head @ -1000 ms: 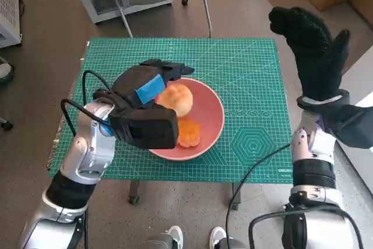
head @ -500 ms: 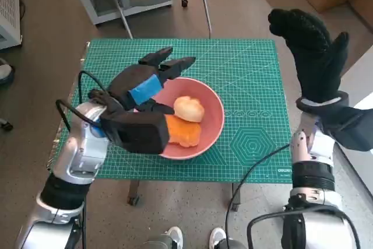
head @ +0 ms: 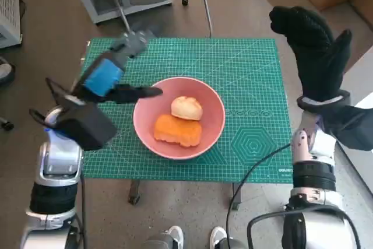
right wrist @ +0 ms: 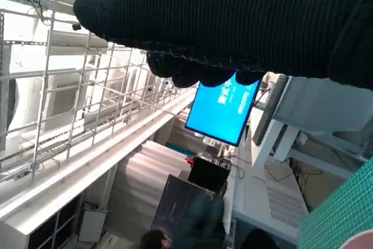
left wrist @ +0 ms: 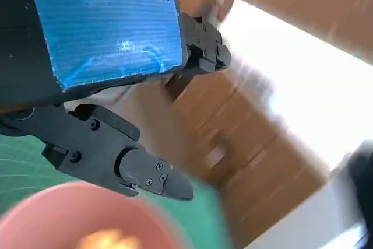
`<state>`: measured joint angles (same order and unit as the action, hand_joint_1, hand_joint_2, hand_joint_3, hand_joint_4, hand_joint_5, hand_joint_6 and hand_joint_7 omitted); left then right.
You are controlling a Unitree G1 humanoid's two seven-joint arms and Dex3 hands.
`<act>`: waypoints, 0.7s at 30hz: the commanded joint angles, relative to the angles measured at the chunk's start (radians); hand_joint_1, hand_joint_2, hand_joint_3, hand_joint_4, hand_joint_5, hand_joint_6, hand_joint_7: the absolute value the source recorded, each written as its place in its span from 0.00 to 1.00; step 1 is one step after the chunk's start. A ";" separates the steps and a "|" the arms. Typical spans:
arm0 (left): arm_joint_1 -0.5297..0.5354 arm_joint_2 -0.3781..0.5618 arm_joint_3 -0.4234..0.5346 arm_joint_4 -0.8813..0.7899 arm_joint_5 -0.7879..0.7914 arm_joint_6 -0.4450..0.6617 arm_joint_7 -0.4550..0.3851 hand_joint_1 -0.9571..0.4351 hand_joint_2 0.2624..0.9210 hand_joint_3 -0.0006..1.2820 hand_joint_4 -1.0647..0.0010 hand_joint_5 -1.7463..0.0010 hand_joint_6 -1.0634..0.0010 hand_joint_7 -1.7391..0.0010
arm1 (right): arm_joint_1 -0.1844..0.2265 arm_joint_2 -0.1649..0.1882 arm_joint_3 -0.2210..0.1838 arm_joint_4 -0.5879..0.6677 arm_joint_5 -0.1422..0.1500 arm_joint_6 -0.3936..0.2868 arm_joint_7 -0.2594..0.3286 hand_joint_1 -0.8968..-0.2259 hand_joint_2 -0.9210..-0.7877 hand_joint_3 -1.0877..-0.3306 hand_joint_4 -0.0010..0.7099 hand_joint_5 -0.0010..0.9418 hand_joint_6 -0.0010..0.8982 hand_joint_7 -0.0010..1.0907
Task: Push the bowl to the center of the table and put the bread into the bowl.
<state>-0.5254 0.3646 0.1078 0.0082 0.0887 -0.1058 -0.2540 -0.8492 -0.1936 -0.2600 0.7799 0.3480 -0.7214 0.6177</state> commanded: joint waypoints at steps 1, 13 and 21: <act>0.028 -0.091 0.066 0.033 -0.139 -0.071 0.042 0.30 1.00 0.14 0.96 0.99 0.81 1.00 | 0.008 0.009 0.015 -0.020 -0.010 0.028 -0.019 0.45 0.00 0.71 0.43 0.00 0.45 0.00; 0.066 -0.134 0.124 0.070 -0.278 -0.109 0.041 0.31 1.00 0.07 0.94 0.99 0.83 1.00 | 0.008 0.025 0.048 -0.053 -0.020 0.050 -0.037 0.45 0.00 0.71 0.42 0.00 0.45 0.00; 0.095 -0.110 0.119 0.060 -0.269 -0.138 0.019 0.34 0.99 0.05 0.96 1.00 0.84 1.00 | 0.014 0.028 0.065 -0.077 -0.020 0.073 -0.042 0.46 0.00 0.70 0.42 0.00 0.44 0.00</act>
<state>-0.4433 0.2378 0.2202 0.0794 -0.1744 -0.2133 -0.2235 -0.8496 -0.1758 -0.2065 0.7116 0.3447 -0.6701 0.5844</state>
